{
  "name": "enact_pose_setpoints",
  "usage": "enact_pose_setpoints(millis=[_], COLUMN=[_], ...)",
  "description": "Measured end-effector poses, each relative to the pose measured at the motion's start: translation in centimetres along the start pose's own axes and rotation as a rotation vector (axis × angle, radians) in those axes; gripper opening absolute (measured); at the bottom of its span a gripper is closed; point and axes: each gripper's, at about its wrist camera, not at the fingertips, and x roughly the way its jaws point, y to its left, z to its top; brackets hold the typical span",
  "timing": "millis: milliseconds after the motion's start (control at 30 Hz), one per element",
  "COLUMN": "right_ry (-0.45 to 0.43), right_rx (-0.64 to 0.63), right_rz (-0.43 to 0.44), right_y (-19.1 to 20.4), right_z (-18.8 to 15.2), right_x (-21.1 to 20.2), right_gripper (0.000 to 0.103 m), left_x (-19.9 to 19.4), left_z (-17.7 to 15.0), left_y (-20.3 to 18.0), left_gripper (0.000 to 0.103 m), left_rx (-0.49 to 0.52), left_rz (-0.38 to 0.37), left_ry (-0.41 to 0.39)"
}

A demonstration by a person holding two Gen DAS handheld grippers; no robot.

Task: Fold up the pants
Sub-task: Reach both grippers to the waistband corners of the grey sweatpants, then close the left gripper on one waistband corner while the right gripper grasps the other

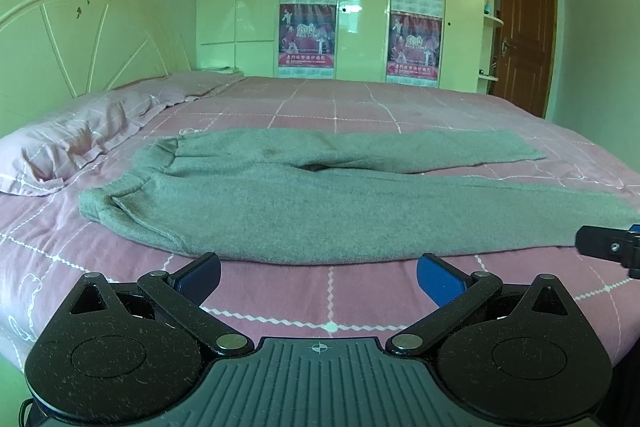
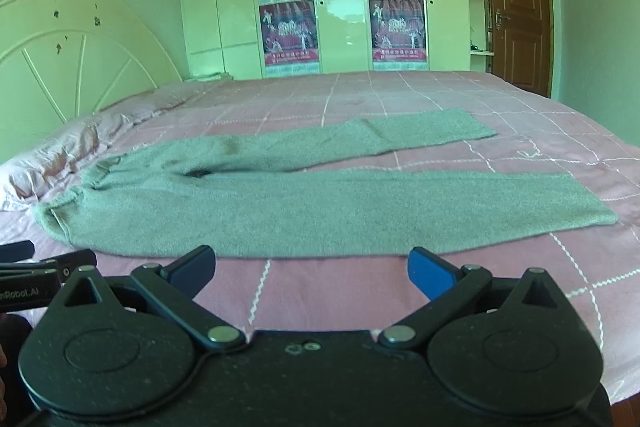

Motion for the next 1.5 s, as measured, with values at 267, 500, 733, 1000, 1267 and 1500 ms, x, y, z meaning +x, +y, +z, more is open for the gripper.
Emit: enact_pose_setpoints(millis=[267,500,733,1000,1267,1500], right_ry=[0.027,0.046,0.081,0.21,0.326,0.477], right_rx=[0.025,0.04,-0.039,-0.246,-0.518,-0.692], right_rz=[0.08,0.123,0.119,0.184,0.267,0.414], right_y=[-2.2,-1.8,0.4,3.5,6.5,7.3], right_z=[5.6,12.7,17.1,19.2,19.8,19.5], right_x=[5.2,13.7,24.0,37.3,46.3,50.3], right_gripper=[0.091,0.089,0.082,0.059,0.043,0.043], left_x=[7.9,20.3,34.1,41.9,45.1,45.2], left_z=[4.8,12.5,16.3,16.1,16.2,16.0], left_y=[9.7,21.0,27.0,28.4,28.7,28.7], left_gripper=[0.103,0.103,0.084,0.084,0.084,0.056], left_rx=[-0.042,-0.054,-0.059,0.013,0.067,0.087], left_rz=[-0.017,0.07,0.066,-0.047,-0.139,-0.223], left_ry=[0.1,0.079,0.192,0.272,0.305,0.309])
